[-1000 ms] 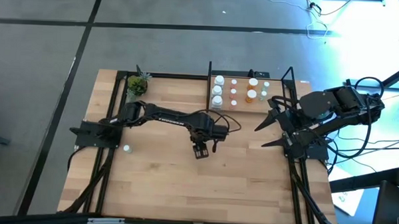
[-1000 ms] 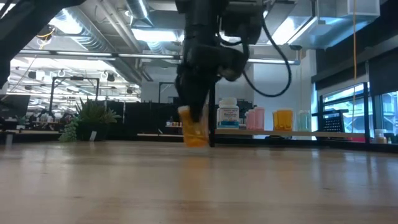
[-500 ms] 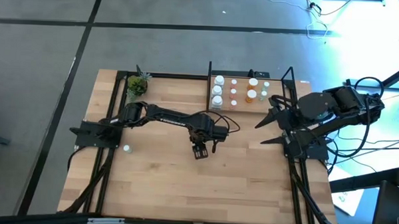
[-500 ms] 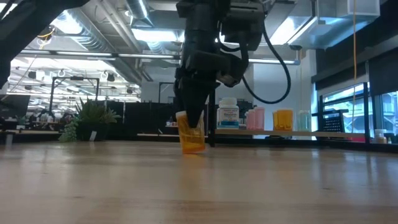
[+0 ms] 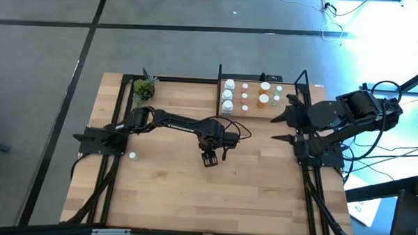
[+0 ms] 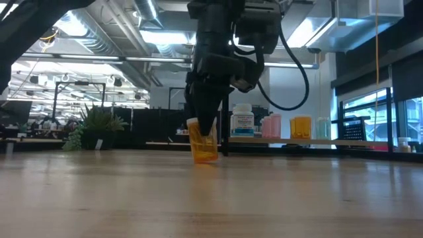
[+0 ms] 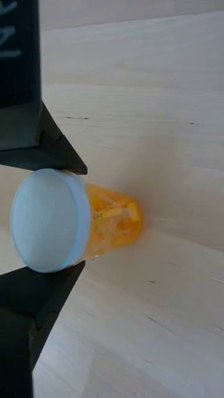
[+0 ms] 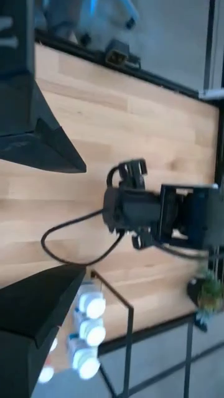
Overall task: Pick and place medicine bottles onto shelf by color
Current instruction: Move the orange pill bottle to the center of the table, then move the blue pill bottle to the center of the table
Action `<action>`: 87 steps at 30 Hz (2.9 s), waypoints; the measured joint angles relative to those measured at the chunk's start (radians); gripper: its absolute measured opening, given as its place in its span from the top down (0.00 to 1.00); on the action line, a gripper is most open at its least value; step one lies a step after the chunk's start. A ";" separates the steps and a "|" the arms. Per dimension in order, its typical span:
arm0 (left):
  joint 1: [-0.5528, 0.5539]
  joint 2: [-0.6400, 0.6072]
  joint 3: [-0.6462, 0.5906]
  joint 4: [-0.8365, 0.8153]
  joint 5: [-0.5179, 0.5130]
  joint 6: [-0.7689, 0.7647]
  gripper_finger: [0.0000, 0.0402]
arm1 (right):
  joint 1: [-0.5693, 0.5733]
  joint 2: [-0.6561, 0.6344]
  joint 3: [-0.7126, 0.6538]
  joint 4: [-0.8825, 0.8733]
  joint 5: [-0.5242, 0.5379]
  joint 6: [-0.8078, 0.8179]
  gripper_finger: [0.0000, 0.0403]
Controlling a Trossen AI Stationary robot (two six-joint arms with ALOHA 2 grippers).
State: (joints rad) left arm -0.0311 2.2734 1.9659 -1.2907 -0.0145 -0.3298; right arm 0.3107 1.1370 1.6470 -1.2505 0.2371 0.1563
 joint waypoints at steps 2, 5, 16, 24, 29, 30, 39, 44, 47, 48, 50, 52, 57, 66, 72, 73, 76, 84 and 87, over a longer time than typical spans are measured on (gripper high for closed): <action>0.000 0.000 0.000 0.000 0.005 0.000 0.52 | 0.000 0.000 0.000 -0.002 0.027 0.019 0.37; 0.000 0.000 0.000 -0.002 0.005 0.000 0.52 | 0.000 0.000 0.000 0.009 0.031 0.021 0.37; 0.000 0.000 0.000 -0.003 0.005 0.000 0.52 | 0.000 0.000 0.000 0.023 0.032 0.021 0.37; 0.000 0.000 0.000 -0.003 0.005 0.000 0.52 | 0.000 0.000 0.000 0.023 0.031 0.021 0.37; 0.000 0.000 0.000 -0.004 0.005 -0.001 0.52 | 0.000 0.000 0.000 0.023 0.032 0.020 0.37; 0.000 0.000 0.000 -0.003 0.005 -0.001 0.52 | 0.000 0.000 0.000 0.023 0.032 0.019 0.37; 0.000 0.000 0.000 -0.004 0.005 -0.001 0.52 | 0.000 0.000 0.000 0.023 0.032 0.019 0.37; 0.000 0.000 0.000 -0.004 0.005 -0.001 0.51 | 0.000 0.000 0.000 0.023 0.032 0.019 0.37; 0.000 0.000 0.000 -0.004 0.005 -0.001 0.49 | 0.000 0.000 0.000 0.023 0.032 0.019 0.37; 0.000 0.000 0.000 -0.004 0.005 0.000 0.48 | 0.000 0.000 0.000 0.023 0.032 0.019 0.37; 0.000 0.000 0.000 -0.003 0.005 0.000 0.46 | 0.000 0.000 0.000 0.023 0.032 0.019 0.37; 0.000 0.000 0.000 -0.002 0.005 0.000 0.44 | 0.000 0.000 0.000 0.023 0.032 0.019 0.37; 0.000 0.000 0.000 0.001 0.005 0.008 0.39 | 0.000 0.000 0.000 0.023 0.032 0.019 0.37; -0.001 0.000 0.010 -0.023 0.005 0.006 0.20 | 0.000 0.000 0.000 0.023 0.032 0.019 0.37; -0.016 0.000 0.101 -0.120 -0.074 0.008 0.14 | 0.000 0.000 0.000 0.023 0.032 0.019 0.37; -0.021 0.000 0.123 -0.139 -0.097 0.006 0.14 | 0.000 0.000 0.000 0.023 0.032 0.019 0.37; -0.042 0.000 0.176 -0.212 -0.134 -0.005 0.14 | 0.000 0.000 0.000 0.023 0.032 0.019 0.37; -0.085 -0.049 0.165 -0.281 -0.160 -0.133 0.14 | 0.000 0.000 0.000 0.023 0.032 0.019 0.37; -0.100 -0.094 0.118 -0.281 -0.154 -0.182 0.14 | 0.000 0.000 0.000 0.023 0.032 0.019 0.37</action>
State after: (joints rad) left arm -0.1313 2.1792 2.0838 -1.5719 -0.1683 -0.5119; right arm 0.3110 1.1370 1.6474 -1.2278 0.2687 0.1753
